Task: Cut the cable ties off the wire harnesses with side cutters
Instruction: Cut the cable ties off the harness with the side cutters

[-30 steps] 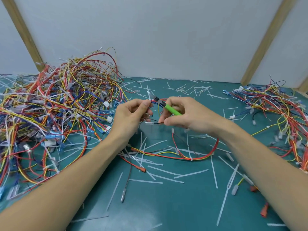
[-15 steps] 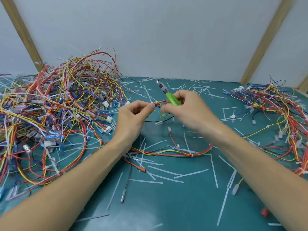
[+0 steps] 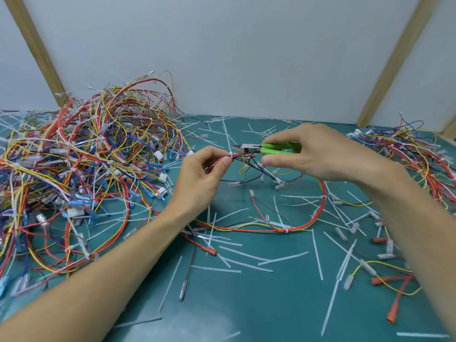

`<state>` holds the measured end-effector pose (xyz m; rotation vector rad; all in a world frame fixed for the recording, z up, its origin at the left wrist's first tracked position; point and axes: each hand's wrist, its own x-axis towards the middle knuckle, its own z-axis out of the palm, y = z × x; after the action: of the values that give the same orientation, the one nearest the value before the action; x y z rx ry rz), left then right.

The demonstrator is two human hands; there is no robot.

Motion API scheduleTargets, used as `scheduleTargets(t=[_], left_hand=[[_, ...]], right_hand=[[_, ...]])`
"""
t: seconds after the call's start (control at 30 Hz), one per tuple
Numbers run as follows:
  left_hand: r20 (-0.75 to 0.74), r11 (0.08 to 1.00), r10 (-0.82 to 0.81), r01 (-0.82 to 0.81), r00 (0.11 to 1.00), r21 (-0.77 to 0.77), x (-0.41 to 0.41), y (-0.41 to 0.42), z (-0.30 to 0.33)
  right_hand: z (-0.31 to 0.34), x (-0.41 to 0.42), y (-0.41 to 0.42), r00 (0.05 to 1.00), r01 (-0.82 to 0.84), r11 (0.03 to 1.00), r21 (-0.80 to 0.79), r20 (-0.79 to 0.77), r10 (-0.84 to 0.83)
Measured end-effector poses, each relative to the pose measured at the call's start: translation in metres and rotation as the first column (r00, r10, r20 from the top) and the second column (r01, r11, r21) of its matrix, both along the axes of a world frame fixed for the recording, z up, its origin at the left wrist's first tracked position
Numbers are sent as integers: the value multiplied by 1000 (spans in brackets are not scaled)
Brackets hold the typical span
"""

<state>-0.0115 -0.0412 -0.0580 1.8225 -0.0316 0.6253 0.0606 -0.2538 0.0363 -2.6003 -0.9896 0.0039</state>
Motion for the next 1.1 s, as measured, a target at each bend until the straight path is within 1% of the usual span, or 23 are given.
scheduleTargets(t=[0.13, 0.23, 0.4, 0.8, 0.93, 1.1], left_hand=[[-30, 997, -18, 20, 999, 77, -4, -1, 2], [-47, 990, -3, 10, 999, 139, -5, 0, 3], [-53, 987, 22, -13, 998, 162, -7, 0, 4], [-34, 984, 25, -19, 999, 178, -8, 1, 5], [-36, 984, 24, -17, 999, 175, -7, 1, 4], [-12, 974, 55, -51, 998, 219, -7, 0, 2]], right_hand=[[0, 8, -7, 1000, 15, 998, 58, 20, -17], [-3, 12, -9, 1000, -8, 997, 75, 10, 7], [-4, 13, -10, 997, -57, 994, 94, -51, 62], [-7, 22, -15, 985, -149, 980, 131, -65, 159], [-6, 22, -18, 977, -146, 974, 175, -129, 169], [-6, 23, -17, 986, -126, 975, 181, -89, 144]])
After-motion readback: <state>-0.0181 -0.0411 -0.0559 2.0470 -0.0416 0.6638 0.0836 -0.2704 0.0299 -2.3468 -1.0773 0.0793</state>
